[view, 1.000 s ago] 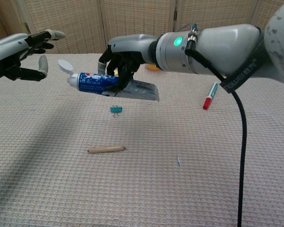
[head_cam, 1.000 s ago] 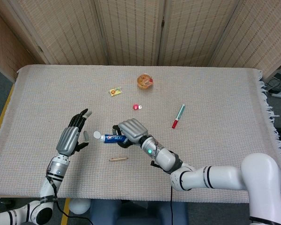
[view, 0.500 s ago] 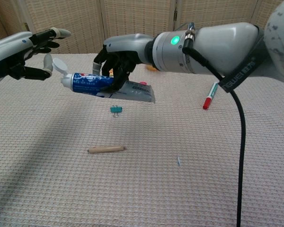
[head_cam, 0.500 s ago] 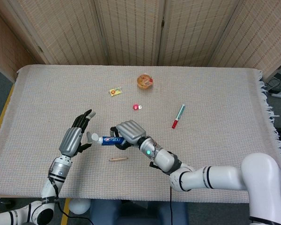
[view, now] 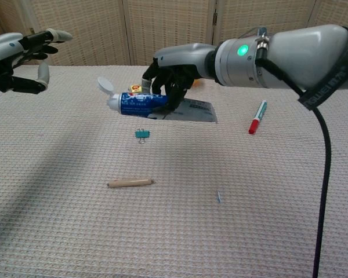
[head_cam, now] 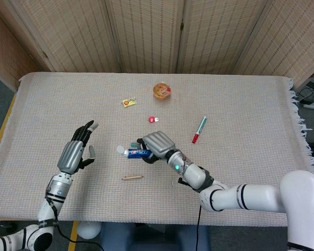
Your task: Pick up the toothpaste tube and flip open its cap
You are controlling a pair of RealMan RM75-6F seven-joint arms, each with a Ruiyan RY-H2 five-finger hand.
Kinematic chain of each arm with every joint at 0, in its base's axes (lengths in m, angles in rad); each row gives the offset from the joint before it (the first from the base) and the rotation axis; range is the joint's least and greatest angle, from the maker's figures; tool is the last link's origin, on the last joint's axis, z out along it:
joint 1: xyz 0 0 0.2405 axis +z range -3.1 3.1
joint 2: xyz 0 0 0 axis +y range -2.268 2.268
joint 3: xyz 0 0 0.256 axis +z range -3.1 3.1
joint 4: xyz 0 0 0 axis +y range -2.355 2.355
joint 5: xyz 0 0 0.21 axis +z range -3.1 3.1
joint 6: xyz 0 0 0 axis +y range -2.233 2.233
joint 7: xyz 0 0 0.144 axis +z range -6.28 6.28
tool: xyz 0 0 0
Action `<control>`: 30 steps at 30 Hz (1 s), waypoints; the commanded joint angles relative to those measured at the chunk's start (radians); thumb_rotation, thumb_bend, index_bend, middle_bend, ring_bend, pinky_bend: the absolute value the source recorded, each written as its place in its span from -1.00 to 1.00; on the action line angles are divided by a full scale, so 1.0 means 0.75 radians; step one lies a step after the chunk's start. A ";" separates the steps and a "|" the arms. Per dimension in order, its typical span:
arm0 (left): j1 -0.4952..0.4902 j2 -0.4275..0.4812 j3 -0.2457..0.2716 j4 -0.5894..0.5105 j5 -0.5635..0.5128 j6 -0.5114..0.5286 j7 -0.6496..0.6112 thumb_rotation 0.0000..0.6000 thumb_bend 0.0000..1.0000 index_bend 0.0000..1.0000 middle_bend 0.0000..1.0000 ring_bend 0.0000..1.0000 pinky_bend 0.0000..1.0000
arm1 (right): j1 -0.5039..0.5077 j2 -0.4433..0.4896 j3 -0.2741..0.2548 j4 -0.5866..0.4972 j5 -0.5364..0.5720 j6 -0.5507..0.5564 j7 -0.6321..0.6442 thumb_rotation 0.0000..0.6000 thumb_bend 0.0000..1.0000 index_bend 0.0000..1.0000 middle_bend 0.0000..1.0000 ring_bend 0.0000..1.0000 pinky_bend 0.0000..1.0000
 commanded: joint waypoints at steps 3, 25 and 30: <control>0.027 0.044 0.010 0.019 -0.009 0.012 -0.005 1.00 0.67 -1.00 -1.00 -1.00 -1.00 | -0.073 0.043 -0.098 0.031 -0.047 0.009 -0.018 1.00 0.43 0.41 0.28 0.36 0.00; 0.131 0.179 0.073 0.039 0.000 0.057 0.010 1.00 0.62 -1.00 -1.00 -1.00 -1.00 | -0.247 0.173 -0.256 -0.046 -0.134 0.208 -0.202 1.00 0.43 -1.00 -0.88 -0.65 -0.55; 0.168 0.218 0.090 0.050 0.015 0.098 0.035 1.00 0.62 -1.00 -1.00 -1.00 -1.00 | -0.402 0.278 -0.296 -0.145 -0.378 0.491 -0.190 1.00 0.43 -1.00 -0.68 -0.51 -0.55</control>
